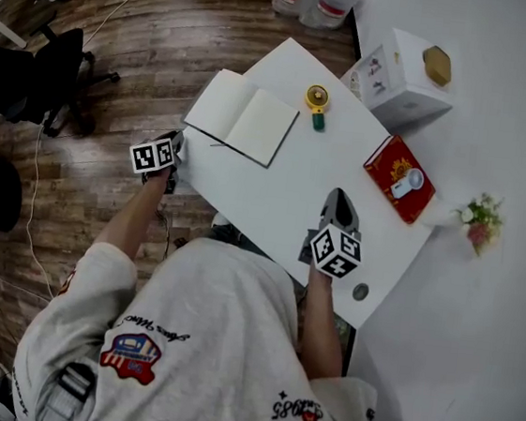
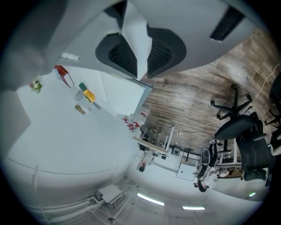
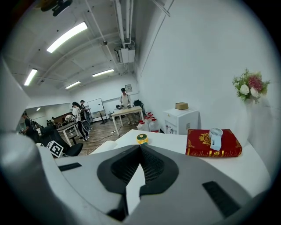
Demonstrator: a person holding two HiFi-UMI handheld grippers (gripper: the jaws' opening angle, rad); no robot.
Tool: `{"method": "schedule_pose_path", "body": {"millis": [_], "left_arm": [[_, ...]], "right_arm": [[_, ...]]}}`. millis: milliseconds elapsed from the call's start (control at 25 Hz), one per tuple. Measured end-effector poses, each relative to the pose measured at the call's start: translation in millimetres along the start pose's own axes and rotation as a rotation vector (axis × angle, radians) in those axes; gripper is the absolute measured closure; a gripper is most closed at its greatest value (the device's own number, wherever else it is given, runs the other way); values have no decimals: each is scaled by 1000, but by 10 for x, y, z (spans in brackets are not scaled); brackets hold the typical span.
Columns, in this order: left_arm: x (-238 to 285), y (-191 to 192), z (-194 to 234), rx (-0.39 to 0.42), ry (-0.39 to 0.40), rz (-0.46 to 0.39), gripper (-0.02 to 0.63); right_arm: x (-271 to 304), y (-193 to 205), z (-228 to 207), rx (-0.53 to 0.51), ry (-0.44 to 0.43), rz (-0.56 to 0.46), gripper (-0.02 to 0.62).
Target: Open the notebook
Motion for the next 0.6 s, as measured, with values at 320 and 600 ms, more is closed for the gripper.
{"method": "schedule_pose_path", "body": {"millis": [320,600], "left_arm": [[-304,-115,-321,308,41,-72,552],[-488,-139,-786,517,98,-112,586]], "right_arm": [[146,-109,281,-33,-63,-30,607],[251,-179,526,-55,-114,-51,607]]}}
Point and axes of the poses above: the fingertips, and each gripper's own axes: x forward along the fingers, z to its left, y out of its underside, the point moved 9 cm from there along -x, backward along the fingers, and after that the axes turned 10 degrees about -x, right-handed, at the moved point
